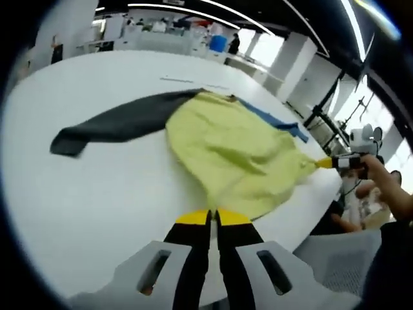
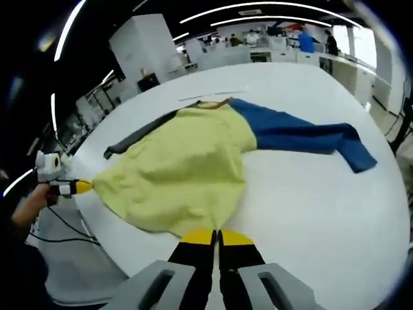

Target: Fold the garment on the visible template until the final outline fits inside the template.

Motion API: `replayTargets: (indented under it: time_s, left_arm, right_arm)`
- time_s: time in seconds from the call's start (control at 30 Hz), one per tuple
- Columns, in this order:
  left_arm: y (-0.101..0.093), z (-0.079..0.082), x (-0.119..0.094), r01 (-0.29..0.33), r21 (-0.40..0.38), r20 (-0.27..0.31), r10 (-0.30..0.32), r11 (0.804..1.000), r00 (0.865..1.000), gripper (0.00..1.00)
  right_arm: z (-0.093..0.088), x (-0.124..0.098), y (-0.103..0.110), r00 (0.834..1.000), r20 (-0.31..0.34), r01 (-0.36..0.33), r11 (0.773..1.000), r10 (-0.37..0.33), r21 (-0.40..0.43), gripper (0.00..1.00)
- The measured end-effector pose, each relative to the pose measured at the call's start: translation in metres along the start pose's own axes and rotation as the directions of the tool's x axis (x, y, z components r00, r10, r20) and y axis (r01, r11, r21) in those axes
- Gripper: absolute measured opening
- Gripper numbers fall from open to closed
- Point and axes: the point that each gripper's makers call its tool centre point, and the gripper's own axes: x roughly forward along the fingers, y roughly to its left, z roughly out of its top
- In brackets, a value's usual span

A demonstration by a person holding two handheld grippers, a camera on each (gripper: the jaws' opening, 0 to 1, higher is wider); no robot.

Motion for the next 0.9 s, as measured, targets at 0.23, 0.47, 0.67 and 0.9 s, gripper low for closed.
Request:
replayTargets:
  time_s: [0.23,0.47,0.67,0.9]
  left_arm:
    - [0.004,-0.011,-0.002,-0.029,-0.011,-0.015,0.029,1.000,0.999,0.00]
    - [0.008,-0.028,-0.006,-0.053,-0.009,-0.062,0.052,0.999,0.997,0.01]
    - [0.006,-0.047,-0.008,-0.056,0.009,-0.133,0.057,0.998,0.989,0.01]
    - [0.000,-0.062,-0.005,-0.034,-0.011,-0.179,0.032,0.999,0.983,0.01]
  right_arm:
    - [-0.028,-0.009,0.000,0.999,-0.040,0.023,0.999,-0.022,0.024,0.00]
    - [-0.051,-0.016,0.004,0.997,-0.070,0.044,0.998,-0.040,0.048,0.00]
    - [-0.073,-0.017,0.002,0.989,-0.117,0.093,0.996,-0.093,-0.004,0.00]
    - [-0.073,-0.018,-0.012,0.979,-0.107,0.172,0.985,-0.172,-0.015,0.00]
